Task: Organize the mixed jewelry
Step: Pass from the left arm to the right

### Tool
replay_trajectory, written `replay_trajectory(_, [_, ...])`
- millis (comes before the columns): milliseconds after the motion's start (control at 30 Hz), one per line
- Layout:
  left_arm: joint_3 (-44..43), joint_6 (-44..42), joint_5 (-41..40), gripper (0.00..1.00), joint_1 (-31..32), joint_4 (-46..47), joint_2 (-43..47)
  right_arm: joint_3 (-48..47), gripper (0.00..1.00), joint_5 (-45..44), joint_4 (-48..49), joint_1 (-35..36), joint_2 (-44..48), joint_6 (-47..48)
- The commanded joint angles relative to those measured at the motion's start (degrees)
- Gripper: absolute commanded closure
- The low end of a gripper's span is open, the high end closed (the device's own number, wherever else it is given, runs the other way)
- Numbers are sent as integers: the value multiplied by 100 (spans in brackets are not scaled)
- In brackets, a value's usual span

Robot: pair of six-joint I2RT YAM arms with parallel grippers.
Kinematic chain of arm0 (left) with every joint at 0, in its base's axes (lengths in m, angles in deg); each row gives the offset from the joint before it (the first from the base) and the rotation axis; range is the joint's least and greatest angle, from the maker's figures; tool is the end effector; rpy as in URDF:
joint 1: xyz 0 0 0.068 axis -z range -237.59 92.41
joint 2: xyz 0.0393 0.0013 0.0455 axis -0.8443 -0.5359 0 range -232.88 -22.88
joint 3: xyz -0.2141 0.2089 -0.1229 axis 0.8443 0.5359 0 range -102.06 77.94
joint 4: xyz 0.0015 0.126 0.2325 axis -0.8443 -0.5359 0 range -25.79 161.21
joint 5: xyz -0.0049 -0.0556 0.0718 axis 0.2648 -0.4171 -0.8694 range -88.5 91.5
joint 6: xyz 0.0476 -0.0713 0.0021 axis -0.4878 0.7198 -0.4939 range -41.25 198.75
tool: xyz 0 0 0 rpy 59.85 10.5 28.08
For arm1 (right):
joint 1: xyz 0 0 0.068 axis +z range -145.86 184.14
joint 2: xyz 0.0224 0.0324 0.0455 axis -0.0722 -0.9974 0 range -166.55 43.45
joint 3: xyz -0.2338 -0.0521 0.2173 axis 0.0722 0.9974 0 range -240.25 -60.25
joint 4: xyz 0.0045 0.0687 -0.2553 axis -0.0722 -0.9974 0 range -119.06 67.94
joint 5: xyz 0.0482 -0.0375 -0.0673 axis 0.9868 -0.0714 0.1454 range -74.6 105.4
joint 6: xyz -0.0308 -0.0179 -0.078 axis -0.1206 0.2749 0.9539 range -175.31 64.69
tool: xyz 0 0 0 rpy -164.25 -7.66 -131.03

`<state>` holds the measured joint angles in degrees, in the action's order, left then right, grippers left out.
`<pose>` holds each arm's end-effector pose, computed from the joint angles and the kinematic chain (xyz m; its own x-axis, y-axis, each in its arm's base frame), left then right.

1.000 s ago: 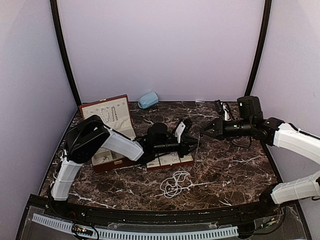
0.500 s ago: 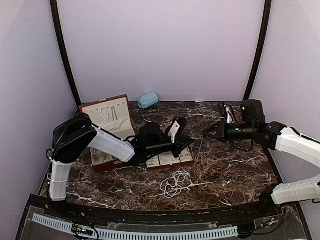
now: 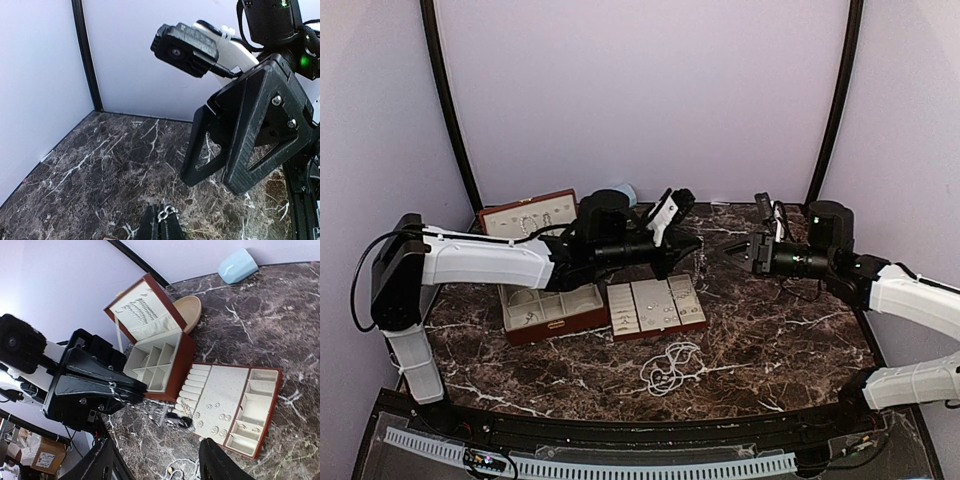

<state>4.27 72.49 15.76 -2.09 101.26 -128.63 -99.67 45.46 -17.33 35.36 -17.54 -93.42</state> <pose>0.2649 -0.4186 0.3315 0.0824 0.0668 -0.9944 0.9348 0.3406 0.1003 0.1967 0.1635 0.3140 -0.7250 0.1852 -0.6634 -0.5226 0.4795 0.7050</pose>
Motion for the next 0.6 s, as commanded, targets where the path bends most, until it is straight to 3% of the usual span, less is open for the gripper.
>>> replay_trajectory(0, [-371,-260,-62,100,13,-1480,526,-177,41,479,867,167,-32,294])
replay_trajectory(233, [-629,-135,-115,100,4,-2520,874,-518,54,541,915,549,-460,706])
replay_trajectory(400, [-519,2,-32,100,4,-2665,1062,-700,63,553,987,710,-832,836])
replay_trajectory(567, [-406,35,4,100,4,-2730,1178,-874,66,474,917,820,-1054,1007])
